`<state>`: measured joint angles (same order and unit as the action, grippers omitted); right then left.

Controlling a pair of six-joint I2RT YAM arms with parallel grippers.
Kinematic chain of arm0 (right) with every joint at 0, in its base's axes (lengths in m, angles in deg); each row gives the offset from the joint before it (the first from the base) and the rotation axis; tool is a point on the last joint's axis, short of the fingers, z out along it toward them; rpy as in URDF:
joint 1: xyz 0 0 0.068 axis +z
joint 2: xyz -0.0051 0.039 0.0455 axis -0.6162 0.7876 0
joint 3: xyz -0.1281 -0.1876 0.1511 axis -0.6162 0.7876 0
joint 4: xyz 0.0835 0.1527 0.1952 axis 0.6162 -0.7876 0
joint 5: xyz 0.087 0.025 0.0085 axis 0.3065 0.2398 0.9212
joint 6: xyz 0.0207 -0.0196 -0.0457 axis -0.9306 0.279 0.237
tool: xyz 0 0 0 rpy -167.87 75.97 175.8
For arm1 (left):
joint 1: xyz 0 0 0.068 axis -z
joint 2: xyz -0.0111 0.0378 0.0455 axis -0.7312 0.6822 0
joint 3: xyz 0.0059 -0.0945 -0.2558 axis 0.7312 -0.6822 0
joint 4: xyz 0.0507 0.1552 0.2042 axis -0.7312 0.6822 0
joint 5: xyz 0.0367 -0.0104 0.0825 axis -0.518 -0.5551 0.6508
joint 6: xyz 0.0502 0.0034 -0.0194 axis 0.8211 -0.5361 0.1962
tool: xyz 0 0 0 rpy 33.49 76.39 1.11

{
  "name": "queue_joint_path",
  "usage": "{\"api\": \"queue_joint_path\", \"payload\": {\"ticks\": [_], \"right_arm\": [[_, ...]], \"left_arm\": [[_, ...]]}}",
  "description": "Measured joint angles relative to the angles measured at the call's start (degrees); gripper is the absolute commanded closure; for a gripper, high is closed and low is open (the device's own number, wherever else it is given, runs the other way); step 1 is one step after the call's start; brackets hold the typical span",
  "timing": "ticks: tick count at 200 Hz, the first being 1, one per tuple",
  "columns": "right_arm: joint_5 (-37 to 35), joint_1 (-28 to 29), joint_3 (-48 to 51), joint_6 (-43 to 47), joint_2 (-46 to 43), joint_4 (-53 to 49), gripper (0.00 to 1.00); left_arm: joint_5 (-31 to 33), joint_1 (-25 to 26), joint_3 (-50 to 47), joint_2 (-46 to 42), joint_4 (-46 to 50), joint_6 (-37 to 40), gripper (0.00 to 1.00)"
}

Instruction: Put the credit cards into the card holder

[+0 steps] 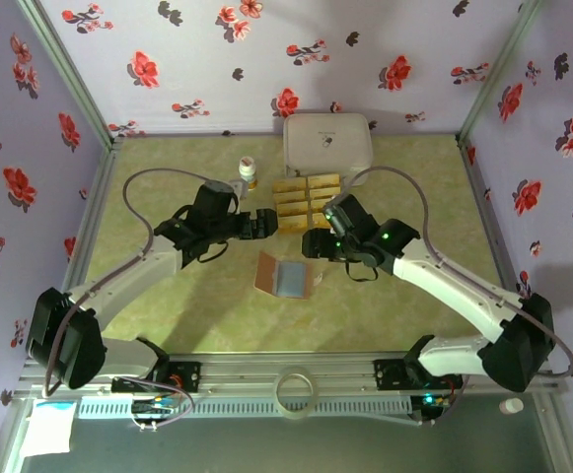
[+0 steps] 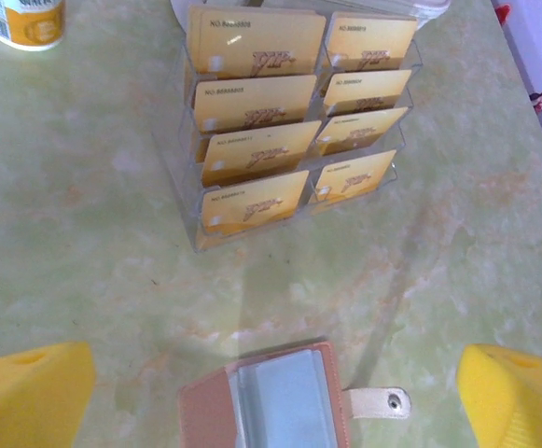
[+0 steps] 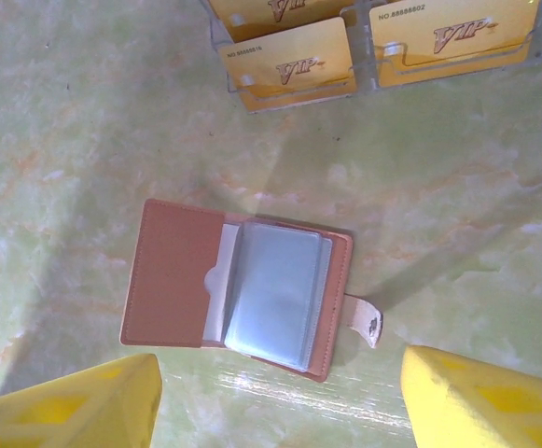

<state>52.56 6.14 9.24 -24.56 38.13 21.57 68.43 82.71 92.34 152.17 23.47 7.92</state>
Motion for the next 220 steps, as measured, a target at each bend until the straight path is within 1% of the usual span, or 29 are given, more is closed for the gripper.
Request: {"api": "queue_joint_path", "payload": {"ticks": [20,54,97,116,121,135,144,166,171,178,203,220], "right_arm": [[1.7,-0.09,2.64,-0.7,0.13,3.39,0.35],[5.27,-0.44,9.51,-3.17,1.4,10.05,0.47],[8.22,-0.44,14.8,-6.1,4.57,17.64,0.52],[8.79,-0.44,15.21,-7.06,5.73,20.44,0.55],[8.87,-0.44,15.32,-7.15,6.05,21.22,0.56],[8.98,-0.44,15.43,-7.8,7.02,22.69,0.63],[8.98,-0.44,15.43,-8.39,7.98,23.71,0.66],[8.94,-0.44,15.43,-9.38,10.95,25.9,0.79],[8.94,-0.44,15.43,-9.84,11.76,26.49,0.82],[8.94,-0.44,15.43,-10.16,12.98,27.26,0.84],[8.68,-0.44,15.43,-11.19,16.79,29.53,0.86],[8.46,-0.42,15.39,-11.56,18.73,30.88,0.88]], "left_arm": [[-1.25,0.26,-0.13,-0.37,-0.15,-1.29,0.0],[-2.82,1.86,-2.38,-1.33,-1.81,-4.33,0.0],[-4.39,2.75,-6.49,-1.36,-5.01,-9.11,0.01],[-5.31,2.75,-6.51,-1.36,-6.67,-10.21,0.14],[-5.7,2.75,-6.51,-1.29,-7.3,-10.73,0.19],[-6.99,2.75,-6.49,-0.59,-9.01,-11.34,0.32],[-7.69,2.89,-6.49,0.24,-10.01,-11.65,0.42],[-9.16,3.65,-6.49,3.04,-11.37,-12.31,0.75],[-9.55,3.98,-6.49,3.56,-11.5,-11.98,0.8],[-10.08,4.42,-6.49,4.31,-11.69,-12.07,0.84],[-11.39,5.77,-6.49,5.88,-12.17,-11.67,0.93],[-11.76,6.08,-6.49,6.01,-12.37,-11.63,0.95]]}}
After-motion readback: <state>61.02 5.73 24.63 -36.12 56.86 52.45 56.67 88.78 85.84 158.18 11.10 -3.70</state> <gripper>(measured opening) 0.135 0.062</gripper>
